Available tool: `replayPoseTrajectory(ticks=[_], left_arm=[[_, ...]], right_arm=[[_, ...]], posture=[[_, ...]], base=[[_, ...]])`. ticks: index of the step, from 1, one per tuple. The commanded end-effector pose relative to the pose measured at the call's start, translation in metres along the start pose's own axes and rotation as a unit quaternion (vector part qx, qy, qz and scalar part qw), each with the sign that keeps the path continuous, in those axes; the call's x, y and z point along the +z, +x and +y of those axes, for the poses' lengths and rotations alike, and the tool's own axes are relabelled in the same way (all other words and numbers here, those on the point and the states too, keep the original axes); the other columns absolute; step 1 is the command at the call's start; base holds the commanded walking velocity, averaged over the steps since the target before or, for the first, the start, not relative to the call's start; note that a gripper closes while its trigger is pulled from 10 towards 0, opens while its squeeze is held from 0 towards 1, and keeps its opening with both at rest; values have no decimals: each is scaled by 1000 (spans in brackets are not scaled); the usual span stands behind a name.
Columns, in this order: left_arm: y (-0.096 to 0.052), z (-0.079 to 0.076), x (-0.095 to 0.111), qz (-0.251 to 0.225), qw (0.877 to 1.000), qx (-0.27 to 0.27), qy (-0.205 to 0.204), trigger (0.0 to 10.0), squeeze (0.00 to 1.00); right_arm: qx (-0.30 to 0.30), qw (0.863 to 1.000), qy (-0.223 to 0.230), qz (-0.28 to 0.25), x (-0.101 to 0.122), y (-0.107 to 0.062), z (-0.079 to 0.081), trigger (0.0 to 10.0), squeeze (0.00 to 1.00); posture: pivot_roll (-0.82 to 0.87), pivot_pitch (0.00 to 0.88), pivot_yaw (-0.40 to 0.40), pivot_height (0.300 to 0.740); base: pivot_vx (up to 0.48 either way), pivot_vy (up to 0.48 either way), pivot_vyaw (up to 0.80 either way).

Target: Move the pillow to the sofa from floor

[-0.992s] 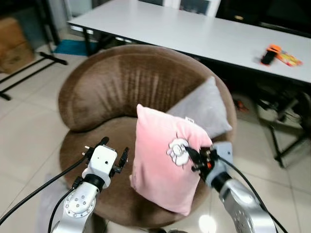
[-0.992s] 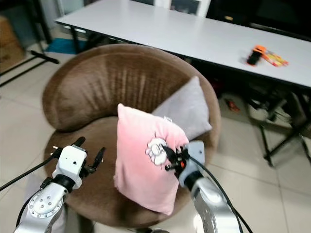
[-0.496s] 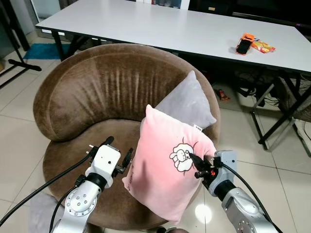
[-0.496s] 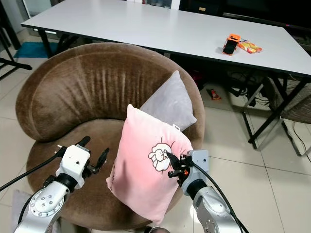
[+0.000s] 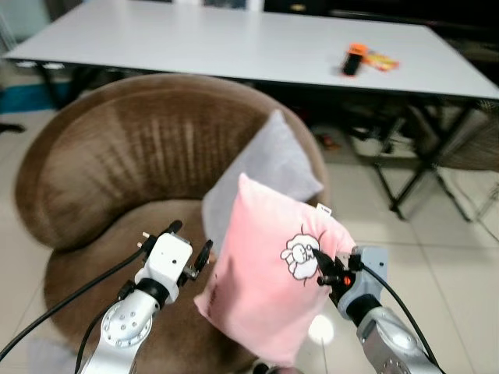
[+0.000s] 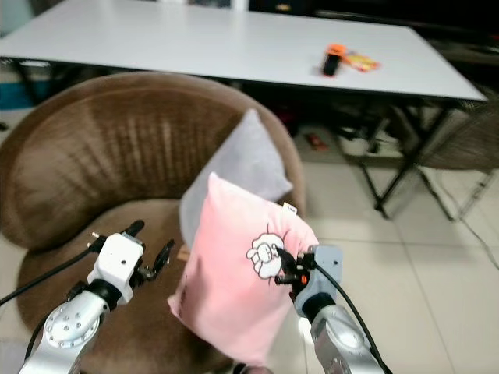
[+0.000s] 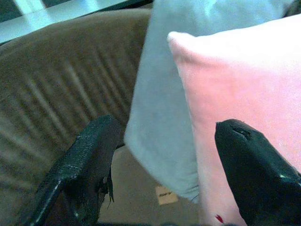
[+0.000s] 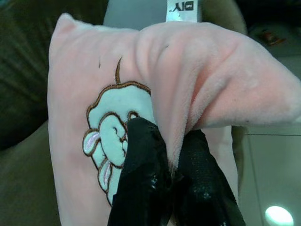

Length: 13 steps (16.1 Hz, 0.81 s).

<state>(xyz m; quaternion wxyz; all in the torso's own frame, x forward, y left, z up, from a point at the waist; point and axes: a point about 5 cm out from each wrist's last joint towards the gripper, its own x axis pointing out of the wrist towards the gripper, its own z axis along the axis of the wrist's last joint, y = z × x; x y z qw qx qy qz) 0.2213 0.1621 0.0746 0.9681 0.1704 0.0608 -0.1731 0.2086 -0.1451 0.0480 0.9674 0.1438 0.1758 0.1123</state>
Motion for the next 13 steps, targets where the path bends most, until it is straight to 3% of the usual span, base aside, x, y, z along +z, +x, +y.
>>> replayPoseTrajectory(ticks=[1, 9, 11, 13], left_arm=[[1, -1, 3, -4, 1000, -8, -1, 10000, 0], [-3, -1, 3, -4, 1000, -14, 5, 10000, 0], [-3, -3, 4, -8, 1000, -15, 8, 10000, 0], [-4, -3, 5, -10, 1000, -14, 5, 10000, 0]], right_arm=[[7, 1000, -11, -24, 14, 0, 2, 10000, 0], [14, 999, -18, -27, 17, -2, 7, 10000, 0], [36, 998, -33, -30, 21, 1, 9, 10000, 0], [46, 998, -38, -33, 25, 4, 10, 10000, 0]], posture=[[37, 0, -11, 740], [38, 0, -11, 740], [40, 0, -16, 740], [43, 0, -19, 740]], base=[[0, 0, -788], [0, 0, -778], [0, 0, 0], [0, -399, 0]])
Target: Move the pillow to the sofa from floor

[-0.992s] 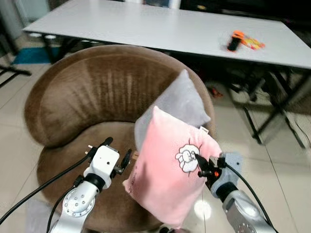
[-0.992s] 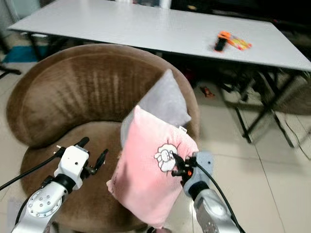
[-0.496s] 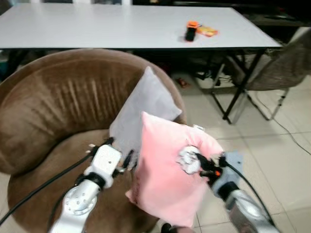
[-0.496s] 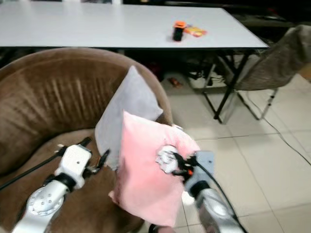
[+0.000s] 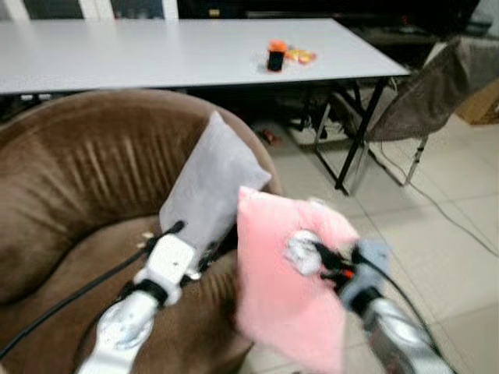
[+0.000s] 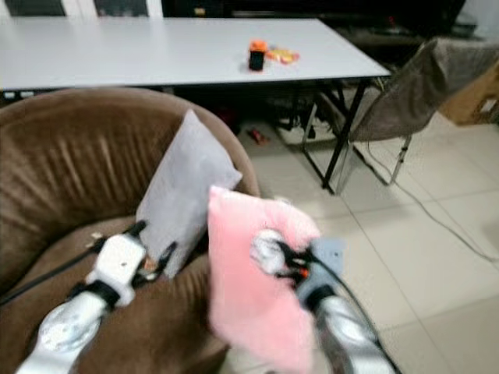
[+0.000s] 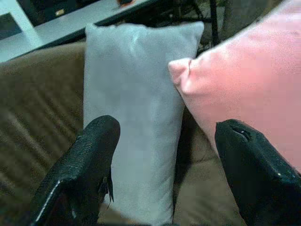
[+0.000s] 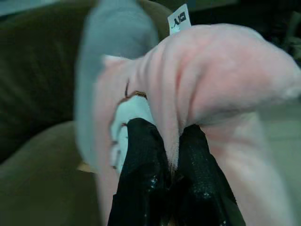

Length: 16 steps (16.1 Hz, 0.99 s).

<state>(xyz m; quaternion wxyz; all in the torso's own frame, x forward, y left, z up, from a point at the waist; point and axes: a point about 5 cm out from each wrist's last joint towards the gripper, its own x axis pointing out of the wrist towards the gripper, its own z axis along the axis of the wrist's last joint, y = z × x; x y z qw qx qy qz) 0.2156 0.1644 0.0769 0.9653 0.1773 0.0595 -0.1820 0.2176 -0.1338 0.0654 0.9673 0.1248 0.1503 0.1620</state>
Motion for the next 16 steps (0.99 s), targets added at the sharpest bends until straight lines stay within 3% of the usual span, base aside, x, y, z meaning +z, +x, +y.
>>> replayPoseTrajectory(ticks=[1, 7, 10, 15, 16], left_arm=[[2, -3, 4, -9, 1000, -6, -3, 10000, 0], [-3, -1, 2, -3, 1000, -9, -12, 10000, 0], [-6, 0, 1, 10, 1000, -1, -18, 10000, 0], [-11, 1, 1, 16, 1000, 9, -18, 10000, 0], [-11, 3, 4, 9, 1000, 9, 5, 10000, 0]], right_arm=[[0, 1000, -10, -14, 8, -1, -5, 10000, 0], [32, 999, -22, 2, 2, 3, -2, 10000, 0], [81, 996, -39, -1, 4, 8, 7, 10000, 0], [103, 994, -44, 4, 4, 14, 10, 10000, 0], [98, 994, -39, 1, 4, 17, 9, 10000, 0]], posture=[[47, 0, -22, 740], [65, 0, -19, 740], [85, 0, -28, 740], [111, 0, -46, 740], [111, 0, -43, 740]], base=[[0, -431, 0], [0, -361, 0], [0, 480, 800], [0, 480, 800], [0, 0, 800]])
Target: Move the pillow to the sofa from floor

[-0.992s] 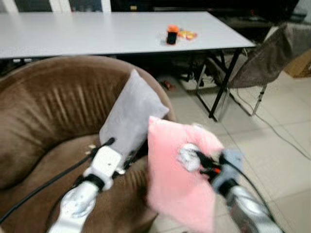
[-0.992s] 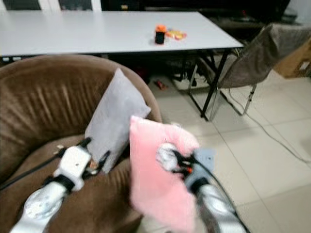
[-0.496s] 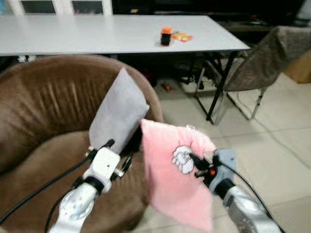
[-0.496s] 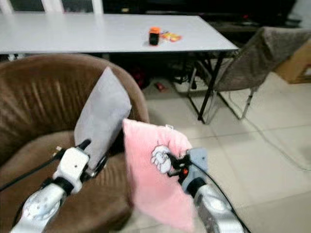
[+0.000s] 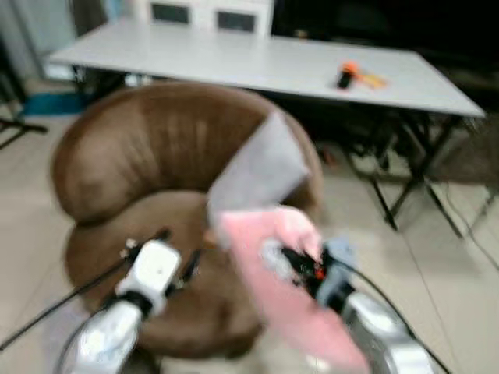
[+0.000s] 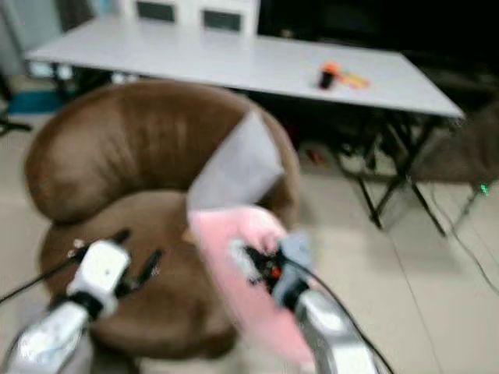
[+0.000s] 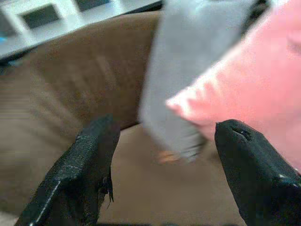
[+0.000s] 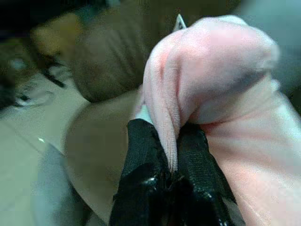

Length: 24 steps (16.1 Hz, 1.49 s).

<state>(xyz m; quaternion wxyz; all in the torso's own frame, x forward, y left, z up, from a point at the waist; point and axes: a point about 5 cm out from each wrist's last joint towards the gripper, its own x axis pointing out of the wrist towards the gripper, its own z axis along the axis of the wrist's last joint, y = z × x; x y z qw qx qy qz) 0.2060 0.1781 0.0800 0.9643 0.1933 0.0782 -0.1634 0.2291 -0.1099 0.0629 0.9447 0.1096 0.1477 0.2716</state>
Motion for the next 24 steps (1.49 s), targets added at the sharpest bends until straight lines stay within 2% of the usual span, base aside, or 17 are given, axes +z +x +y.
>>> replayPoseTrajectory(ticks=[1, 3, 5, 6, 7, 11, 12, 14, 16, 17, 18, 19, 20, 21, 22, 24], left_arm=[[3, -5, 7, -15, 1000, -4, 6, 10000, 0], [6, -3, 8, -16, 1000, -6, -1, 10000, 0], [17, 8, 13, -38, 999, 4, -2, 10000, 0], [22, 14, 19, -62, 998, 8, -25, 10000, 282], [32, 20, 27, -81, 994, -23, -71, 10000, 1000], [55, 23, 34, -99, 989, -99, -50, 10000, 1000], [62, 26, 35, -102, 989, -102, -38, 10000, 1000], [83, 42, 45, -122, 989, -72, -30, 10000, 1000], [106, 61, 63, -145, 988, -34, -40, 10000, 490], [110, 63, 71, -153, 987, -36, -42, 10000, 369], [109, 61, 75, -161, 985, -47, -42, 10000, 365], [106, 55, 65, -125, 990, -46, -40, 10000, 369], [104, 53, 62, -120, 992, -36, -28, 10000, 361], [95, 48, 61, -145, 989, -25, -24, 10000, 373], [83, 39, 57, -150, 988, -30, -20, 10000, 376], [63, 27, 46, -138, 989, -44, -22, 10000, 388]], right_arm=[[-24, 999, 5, -23, 7, -2, -10, 10000, 0], [-35, 999, 11, -33, 9, 0, -11, 10000, 0], [-36, 998, 6, -43, 13, 2, -11, 10000, 0], [-32, 998, 0, -46, 15, 3, -11, 10000, 0], [-18, 998, -7, -55, 20, 4, -9, 10000, 0], [45, 996, -38, -72, 34, 8, 0, 10000, 0], [60, 994, -55, -69, 36, 9, 2, 10000, 0], [73, 991, -96, -62, 40, 14, 0, 10000, 0], [66, 988, -127, -66, 48, 23, -3, 10000, 0], [51, 987, -137, -69, 50, 27, -4, 10000, 0], [34, 988, -130, -74, 51, 29, -5, 10000, 0], [-24, 992, -90, -81, 51, 29, -14, 10000, 0], [-47, 993, -75, -81, 50, 29, -17, 10000, 0], [-72, 993, -41, -80, 46, 25, -23, 10000, 0], [-78, 993, -17, -84, 42, 21, -24, 10000, 0], [-74, 993, -16, -85, 39, 19, -22, 10000, 0]], posture=[[111, 0, -37, 740], [102, 0, -21, 740], [92, 0, -10, 740], [90, 0, -10, 740], [87, 0, -9, 740], [78, 0, -20, 740], [77, 0, -23, 740], [76, 0, -34, 740], [70, 0, -36, 740], [60, 0, -27, 740], [52, 0, -18, 740], [44, 0, -12, 740], [43, 0, -13, 740], [45, 0, -13, 740], [45, 0, -13, 740], [48, 0, -16, 740]], base=[[0, -480, 0], [0, -480, 0], [0, 0, 0], [0, 0, 0], [0, 0, 0], [0, 0, 0], [0, 0, 0], [0, 0, 0], [0, 0, 0], [0, 0, 0], [0, 0, 0], [0, 0, 0], [0, 0, 0], [0, 0, 0], [0, 0, 0], [120, 0, 0]])
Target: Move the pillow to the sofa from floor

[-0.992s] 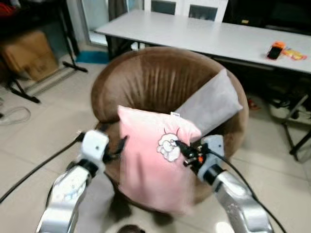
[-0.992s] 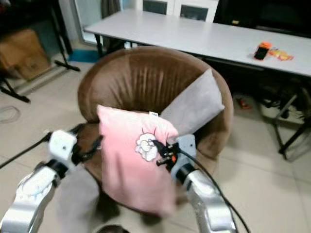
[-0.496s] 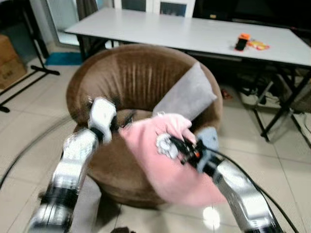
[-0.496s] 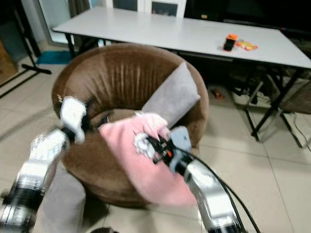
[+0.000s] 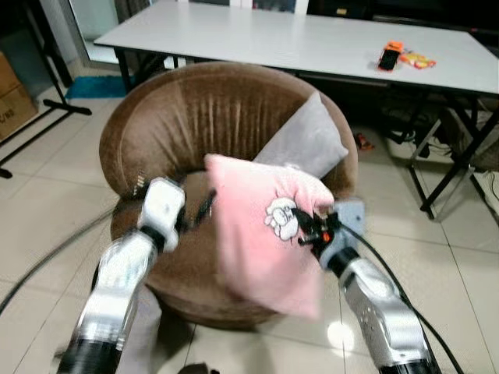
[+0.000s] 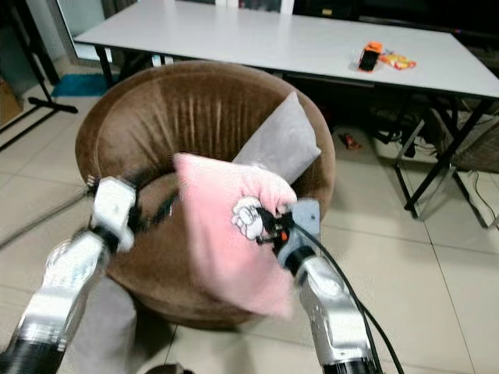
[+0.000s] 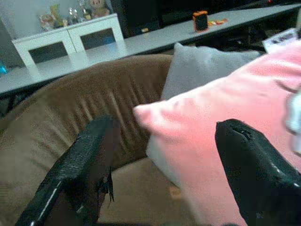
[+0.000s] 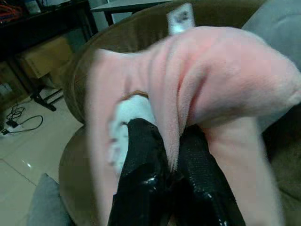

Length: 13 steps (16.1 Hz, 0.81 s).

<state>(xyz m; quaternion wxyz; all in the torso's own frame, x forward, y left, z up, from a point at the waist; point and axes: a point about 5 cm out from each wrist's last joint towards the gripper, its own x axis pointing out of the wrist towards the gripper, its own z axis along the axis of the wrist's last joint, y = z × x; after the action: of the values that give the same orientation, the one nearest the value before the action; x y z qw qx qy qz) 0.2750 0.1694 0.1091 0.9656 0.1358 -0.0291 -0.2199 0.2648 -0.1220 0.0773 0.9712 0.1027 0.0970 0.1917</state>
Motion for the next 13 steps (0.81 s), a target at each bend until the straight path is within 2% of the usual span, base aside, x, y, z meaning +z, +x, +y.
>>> replayPoseTrajectory(ticks=[1, 6, 8, 13], left_arm=[[-3, -3, 7, -3, 1000, -6, 6, 10000, 388], [-14, -4, 4, 17, 1000, 17, 7, 10000, 396], [-17, -5, 4, 28, 999, 14, 13, 10000, 392], [-15, -9, 3, 35, 999, -4, 25, 10000, 388]], right_arm=[[5, 1000, -9, -24, 11, 3, 1, 10000, 0], [-10, 1000, -6, -13, 10, 11, -1, 10000, 0], [-27, 1000, -2, -11, 9, 12, -3, 10000, 0], [-42, 999, -8, -9, 8, 11, -8, 10000, 0]], posture=[[57, 0, -21, 740], [80, 0, -35, 740], [83, 0, -35, 740], [72, 0, -24, 740]], base=[[401, 0, 0], [412, 0, 759], [412, 0, 0], [409, 0, 0]])
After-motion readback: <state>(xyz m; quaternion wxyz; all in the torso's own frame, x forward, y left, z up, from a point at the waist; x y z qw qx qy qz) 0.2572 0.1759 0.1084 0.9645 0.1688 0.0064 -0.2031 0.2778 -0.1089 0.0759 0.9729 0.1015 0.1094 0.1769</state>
